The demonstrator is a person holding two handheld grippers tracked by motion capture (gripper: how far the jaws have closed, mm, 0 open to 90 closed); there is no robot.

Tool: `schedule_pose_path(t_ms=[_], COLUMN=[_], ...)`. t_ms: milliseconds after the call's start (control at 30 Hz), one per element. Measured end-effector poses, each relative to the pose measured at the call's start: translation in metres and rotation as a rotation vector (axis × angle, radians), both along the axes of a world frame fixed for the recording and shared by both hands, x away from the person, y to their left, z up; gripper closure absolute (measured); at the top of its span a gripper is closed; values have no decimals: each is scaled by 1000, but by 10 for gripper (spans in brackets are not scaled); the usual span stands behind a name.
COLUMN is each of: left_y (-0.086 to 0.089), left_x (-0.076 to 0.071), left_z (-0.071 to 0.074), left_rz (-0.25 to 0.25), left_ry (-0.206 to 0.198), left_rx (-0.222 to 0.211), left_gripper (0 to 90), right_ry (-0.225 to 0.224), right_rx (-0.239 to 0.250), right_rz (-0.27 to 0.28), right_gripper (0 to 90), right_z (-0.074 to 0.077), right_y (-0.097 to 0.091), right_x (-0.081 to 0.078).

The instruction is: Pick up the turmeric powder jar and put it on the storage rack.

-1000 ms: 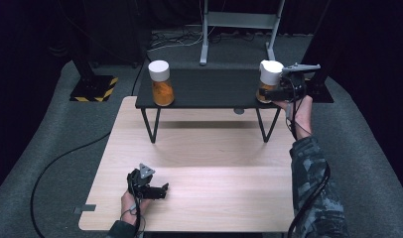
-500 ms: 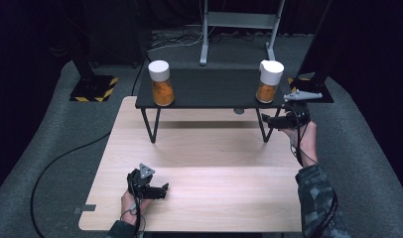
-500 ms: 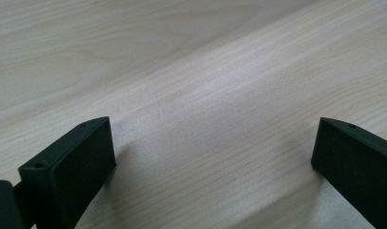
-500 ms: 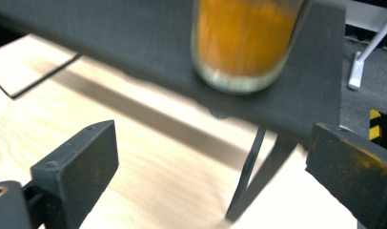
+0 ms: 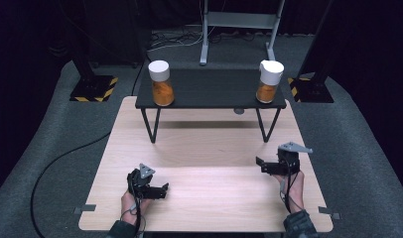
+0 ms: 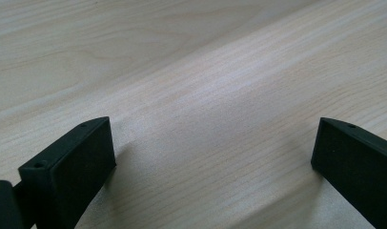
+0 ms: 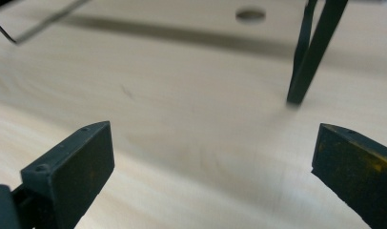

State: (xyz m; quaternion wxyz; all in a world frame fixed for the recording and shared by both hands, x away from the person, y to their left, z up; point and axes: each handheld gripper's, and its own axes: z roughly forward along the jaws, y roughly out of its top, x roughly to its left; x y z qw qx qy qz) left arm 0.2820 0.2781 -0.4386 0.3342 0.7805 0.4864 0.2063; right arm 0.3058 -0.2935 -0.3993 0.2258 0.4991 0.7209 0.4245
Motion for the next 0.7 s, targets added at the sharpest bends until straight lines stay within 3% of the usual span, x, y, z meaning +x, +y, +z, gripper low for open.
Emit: schedule_pose_path(t_ms=[100,300,500,700], left_y=[0,-1,-1,-1], left_x=[0,1,1,1], left_z=[0,0,0,0], left_rz=[-2,-1,-1,-1], left_ry=[1,1,1,1], left_rx=[2,2,2,2], left_gripper=[1,1,1,1], right_ry=[48,84,106,93], right_rx=[9,-24,-61,-70], right_rz=[-3,-30,-37,-35], right_gripper=[0,0,0,0], right_z=[-15,-31,-39,-40], right_y=[0,5,10,11], right_x=[-3,-13,-16,-18])
